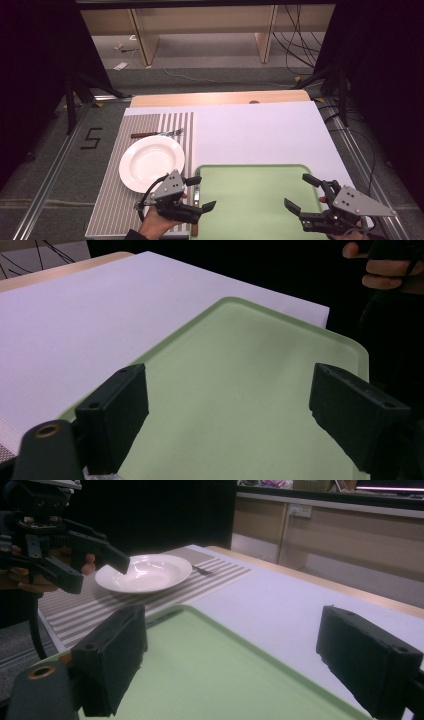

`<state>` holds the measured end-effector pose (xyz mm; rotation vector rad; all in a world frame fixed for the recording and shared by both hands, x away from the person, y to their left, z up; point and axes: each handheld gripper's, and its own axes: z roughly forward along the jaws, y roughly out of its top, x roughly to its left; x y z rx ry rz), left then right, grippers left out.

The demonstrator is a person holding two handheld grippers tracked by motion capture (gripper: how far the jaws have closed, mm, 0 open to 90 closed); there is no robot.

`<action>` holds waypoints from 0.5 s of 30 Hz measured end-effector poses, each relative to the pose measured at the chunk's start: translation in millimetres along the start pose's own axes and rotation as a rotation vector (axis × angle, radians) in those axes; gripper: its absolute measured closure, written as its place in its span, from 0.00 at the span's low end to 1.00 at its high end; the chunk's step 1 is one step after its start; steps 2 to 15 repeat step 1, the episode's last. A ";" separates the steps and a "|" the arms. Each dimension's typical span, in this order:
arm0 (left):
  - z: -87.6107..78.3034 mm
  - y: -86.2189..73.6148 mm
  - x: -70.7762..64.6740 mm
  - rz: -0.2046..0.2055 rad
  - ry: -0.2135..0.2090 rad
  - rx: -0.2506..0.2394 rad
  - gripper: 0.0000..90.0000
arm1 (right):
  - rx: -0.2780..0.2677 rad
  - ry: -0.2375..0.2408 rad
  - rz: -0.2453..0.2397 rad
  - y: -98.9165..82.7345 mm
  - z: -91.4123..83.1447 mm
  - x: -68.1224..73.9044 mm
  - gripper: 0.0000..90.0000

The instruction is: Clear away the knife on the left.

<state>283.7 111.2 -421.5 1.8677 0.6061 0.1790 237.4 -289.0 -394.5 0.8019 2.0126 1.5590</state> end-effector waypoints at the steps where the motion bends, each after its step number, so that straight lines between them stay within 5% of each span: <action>1: 0.0 0.1 0.2 0.001 -0.001 0.000 0.18 | 0.000 0.000 0.000 0.0 0.0 0.0 0.15; 15: 0.0 0.1 0.2 0.001 -0.001 0.000 0.18 | 0.000 0.000 0.000 0.0 0.0 0.0 0.15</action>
